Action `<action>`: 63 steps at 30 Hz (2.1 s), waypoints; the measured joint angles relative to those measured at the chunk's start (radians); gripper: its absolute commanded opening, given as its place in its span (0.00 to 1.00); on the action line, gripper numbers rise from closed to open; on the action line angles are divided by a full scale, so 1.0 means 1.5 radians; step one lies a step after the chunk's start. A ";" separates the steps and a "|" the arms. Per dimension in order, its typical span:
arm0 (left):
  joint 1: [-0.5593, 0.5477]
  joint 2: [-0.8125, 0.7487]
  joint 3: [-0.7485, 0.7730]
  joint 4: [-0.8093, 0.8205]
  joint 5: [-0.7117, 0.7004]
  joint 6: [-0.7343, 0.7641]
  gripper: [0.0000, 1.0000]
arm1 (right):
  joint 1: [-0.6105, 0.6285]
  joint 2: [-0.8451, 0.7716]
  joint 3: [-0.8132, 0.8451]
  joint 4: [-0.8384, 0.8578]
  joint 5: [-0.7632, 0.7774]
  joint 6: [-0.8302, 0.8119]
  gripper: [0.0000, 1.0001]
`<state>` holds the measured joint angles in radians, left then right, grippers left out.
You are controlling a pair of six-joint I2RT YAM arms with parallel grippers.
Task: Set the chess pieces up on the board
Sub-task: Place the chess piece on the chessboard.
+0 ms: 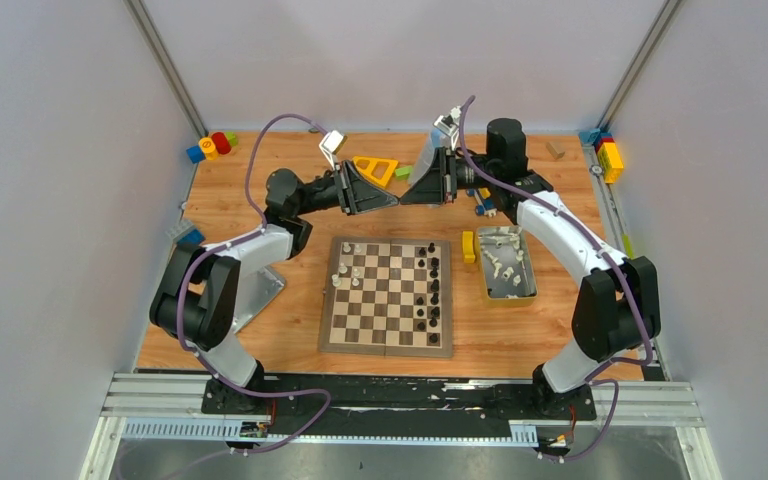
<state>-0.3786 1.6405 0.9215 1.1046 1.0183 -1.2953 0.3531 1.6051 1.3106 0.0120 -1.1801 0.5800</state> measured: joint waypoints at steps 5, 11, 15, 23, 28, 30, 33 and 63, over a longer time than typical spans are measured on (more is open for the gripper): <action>0.000 -0.007 -0.014 -0.037 0.001 0.049 0.64 | 0.000 0.000 0.016 -0.051 0.005 -0.051 0.00; 0.003 -0.062 -0.022 -0.157 0.002 0.163 0.85 | 0.000 -0.027 0.022 -0.181 0.040 -0.192 0.00; 0.018 -0.125 -0.022 -0.252 0.003 0.249 0.97 | 0.001 -0.064 0.022 -0.294 0.092 -0.314 0.00; 0.087 -0.230 0.089 -0.674 -0.057 0.538 1.00 | 0.089 -0.113 0.007 -0.447 0.338 -0.516 0.00; 0.122 -0.264 0.160 -0.866 -0.134 0.662 1.00 | 0.196 -0.070 0.007 -0.500 0.519 -0.586 0.01; 0.129 -0.282 0.168 -0.925 -0.165 0.700 1.00 | 0.228 -0.037 0.010 -0.519 0.573 -0.601 0.01; 0.132 -0.300 0.174 -0.991 -0.200 0.745 1.00 | 0.258 0.025 0.026 -0.546 0.645 -0.615 0.01; 0.132 -0.343 0.177 -1.151 -0.334 0.875 1.00 | 0.304 0.237 0.157 -0.701 0.839 -0.653 0.00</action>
<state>-0.1806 1.1263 1.1870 -0.6216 0.5179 0.0177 0.8097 1.9606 1.5455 -1.0389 0.0788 -0.4000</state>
